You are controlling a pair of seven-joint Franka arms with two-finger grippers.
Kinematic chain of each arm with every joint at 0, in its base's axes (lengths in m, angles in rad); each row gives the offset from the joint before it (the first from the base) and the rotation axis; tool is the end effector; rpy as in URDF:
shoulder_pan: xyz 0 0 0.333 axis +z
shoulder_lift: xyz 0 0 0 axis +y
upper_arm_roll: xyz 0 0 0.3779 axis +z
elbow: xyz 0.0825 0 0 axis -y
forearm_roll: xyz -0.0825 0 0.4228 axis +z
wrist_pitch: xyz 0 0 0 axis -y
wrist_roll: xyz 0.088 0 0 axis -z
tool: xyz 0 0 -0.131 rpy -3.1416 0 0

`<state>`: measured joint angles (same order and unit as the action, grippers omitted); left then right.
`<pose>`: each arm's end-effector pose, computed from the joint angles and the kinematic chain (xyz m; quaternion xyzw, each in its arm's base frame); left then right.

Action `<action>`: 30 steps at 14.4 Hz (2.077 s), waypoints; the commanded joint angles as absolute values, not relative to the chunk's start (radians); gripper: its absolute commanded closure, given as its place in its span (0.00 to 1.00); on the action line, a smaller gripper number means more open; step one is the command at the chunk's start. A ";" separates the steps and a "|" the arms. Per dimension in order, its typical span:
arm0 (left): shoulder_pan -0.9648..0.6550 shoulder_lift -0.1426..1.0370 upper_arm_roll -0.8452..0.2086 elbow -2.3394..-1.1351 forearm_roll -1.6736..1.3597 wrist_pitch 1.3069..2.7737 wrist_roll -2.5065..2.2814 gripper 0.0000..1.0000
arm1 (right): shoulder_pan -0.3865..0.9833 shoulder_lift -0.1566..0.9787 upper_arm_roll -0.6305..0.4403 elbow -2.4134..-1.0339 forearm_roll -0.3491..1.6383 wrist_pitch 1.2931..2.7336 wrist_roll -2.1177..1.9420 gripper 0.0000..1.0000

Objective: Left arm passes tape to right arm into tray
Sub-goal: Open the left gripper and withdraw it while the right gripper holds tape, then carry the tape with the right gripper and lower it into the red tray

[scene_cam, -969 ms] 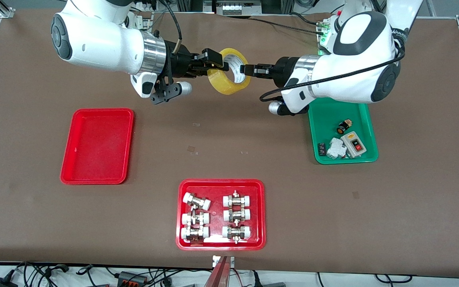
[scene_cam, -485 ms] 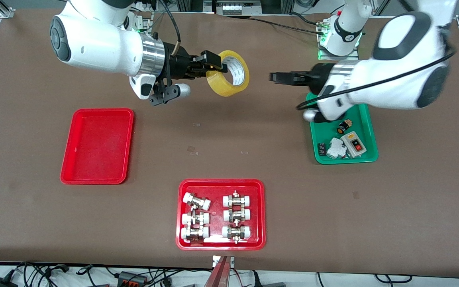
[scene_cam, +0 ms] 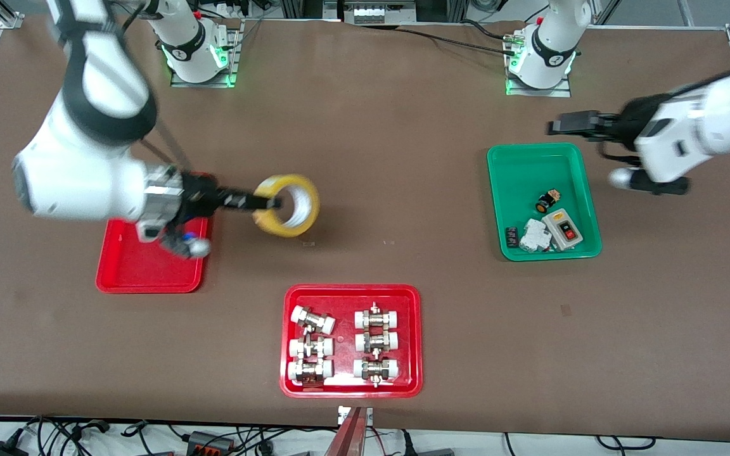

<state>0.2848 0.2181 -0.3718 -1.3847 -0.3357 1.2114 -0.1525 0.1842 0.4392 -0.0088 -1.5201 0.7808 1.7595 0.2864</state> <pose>0.6110 -0.0766 0.6190 0.9619 -0.0003 -0.2056 0.1801 0.7052 0.2062 0.4401 -0.9135 0.1590 0.1728 0.3323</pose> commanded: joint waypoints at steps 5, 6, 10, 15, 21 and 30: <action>0.235 0.156 -0.275 -1.379 -0.023 1.216 0.208 0.00 | -0.165 0.587 0.011 -1.499 0.692 1.540 -0.012 0.77; 0.171 0.156 -0.164 -1.381 -0.025 1.253 0.259 0.00 | -0.211 0.610 0.011 -1.500 0.689 1.526 -0.081 0.77; 0.068 0.098 0.011 -1.416 -0.018 1.391 0.278 0.00 | -0.328 0.707 0.011 -1.499 0.634 1.525 -0.297 0.77; 0.028 -0.038 0.012 -1.587 -0.021 1.489 0.236 0.00 | -0.382 0.781 0.011 -1.499 0.644 1.523 -0.440 0.75; 0.012 -0.023 0.012 -1.597 -0.018 1.671 0.190 0.00 | -0.388 0.844 0.017 -1.502 0.703 1.520 -0.572 0.75; 0.040 -0.020 -0.012 -1.545 -0.021 1.529 0.028 0.00 | -0.359 0.816 0.014 -1.499 0.646 1.543 -0.574 0.00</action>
<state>0.0349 -0.0192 -0.0013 -1.5621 -0.0393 1.5549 0.0461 -0.3646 0.8344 0.0019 -1.5114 0.6927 1.5401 -0.5610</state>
